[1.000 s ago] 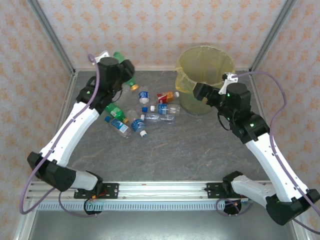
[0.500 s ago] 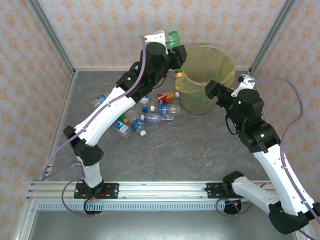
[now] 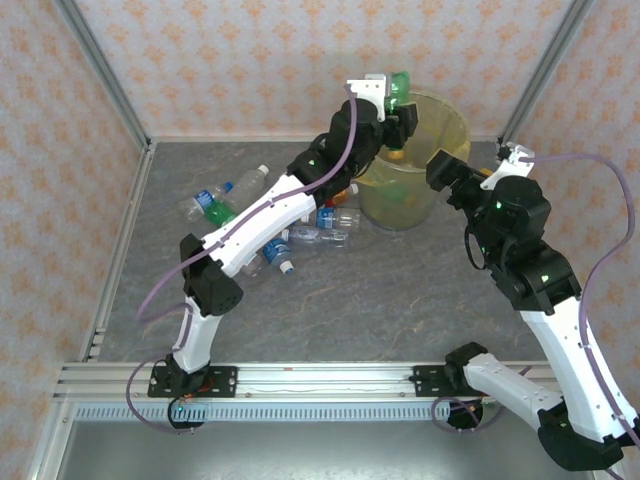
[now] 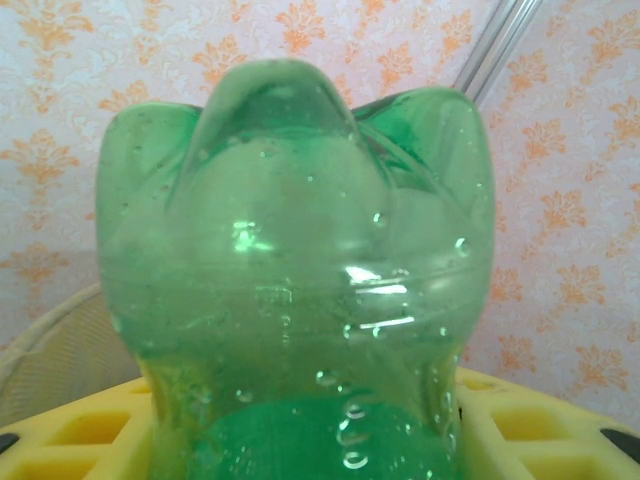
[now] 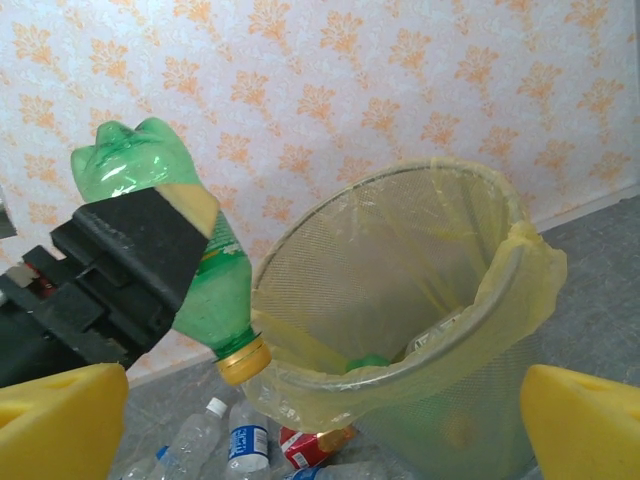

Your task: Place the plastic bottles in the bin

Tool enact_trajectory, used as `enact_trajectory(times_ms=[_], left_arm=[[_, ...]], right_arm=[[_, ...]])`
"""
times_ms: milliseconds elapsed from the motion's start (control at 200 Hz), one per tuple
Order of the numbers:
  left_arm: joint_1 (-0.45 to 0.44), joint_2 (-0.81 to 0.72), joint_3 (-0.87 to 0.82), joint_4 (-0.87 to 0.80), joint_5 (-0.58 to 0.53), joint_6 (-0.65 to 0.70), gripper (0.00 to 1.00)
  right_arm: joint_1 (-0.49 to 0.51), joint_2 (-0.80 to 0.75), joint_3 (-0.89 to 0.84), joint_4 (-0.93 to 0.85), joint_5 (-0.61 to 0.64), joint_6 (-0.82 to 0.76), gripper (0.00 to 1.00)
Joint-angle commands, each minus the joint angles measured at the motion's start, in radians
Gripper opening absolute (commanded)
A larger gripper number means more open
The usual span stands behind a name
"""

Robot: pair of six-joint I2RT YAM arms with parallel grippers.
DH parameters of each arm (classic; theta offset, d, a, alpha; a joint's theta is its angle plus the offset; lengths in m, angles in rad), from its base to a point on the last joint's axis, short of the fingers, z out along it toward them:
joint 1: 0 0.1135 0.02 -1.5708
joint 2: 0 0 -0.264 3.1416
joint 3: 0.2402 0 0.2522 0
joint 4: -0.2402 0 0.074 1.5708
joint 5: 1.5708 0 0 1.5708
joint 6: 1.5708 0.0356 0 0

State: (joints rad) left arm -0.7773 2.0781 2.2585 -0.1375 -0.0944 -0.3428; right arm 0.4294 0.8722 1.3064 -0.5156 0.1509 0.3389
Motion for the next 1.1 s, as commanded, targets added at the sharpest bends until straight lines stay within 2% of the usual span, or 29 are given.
enact_trajectory(times_ms=[0, 305, 501, 766, 936, 1091], left_arm=[[0.001, 0.021, 0.032, 0.158, -0.030, 0.049, 0.53], [0.000, 0.092, 0.033, 0.269, -0.095, 0.098, 0.54], [0.001, 0.113, 0.049, 0.261, -0.098, 0.095, 0.54], [0.001, 0.089, 0.058, 0.200, -0.088, 0.087, 0.92], [0.000, 0.039, 0.052, 0.165, -0.086, 0.067, 0.99], [0.000, -0.050, -0.021, 0.125, -0.089, 0.029, 0.99]], right_arm=[[0.000, -0.006, 0.026, -0.026, 0.022, 0.001, 1.00], [0.001, -0.006, 0.018, -0.029, 0.022, 0.022, 1.00], [0.000, 0.007, 0.031, -0.041, 0.016, 0.033, 1.00], [0.000, 0.002, 0.013, -0.032, -0.002, 0.048, 1.00], [0.002, -0.011, -0.012, -0.009, -0.018, 0.040, 1.00], [0.001, 0.002, -0.021, 0.003, -0.058, 0.012, 0.99]])
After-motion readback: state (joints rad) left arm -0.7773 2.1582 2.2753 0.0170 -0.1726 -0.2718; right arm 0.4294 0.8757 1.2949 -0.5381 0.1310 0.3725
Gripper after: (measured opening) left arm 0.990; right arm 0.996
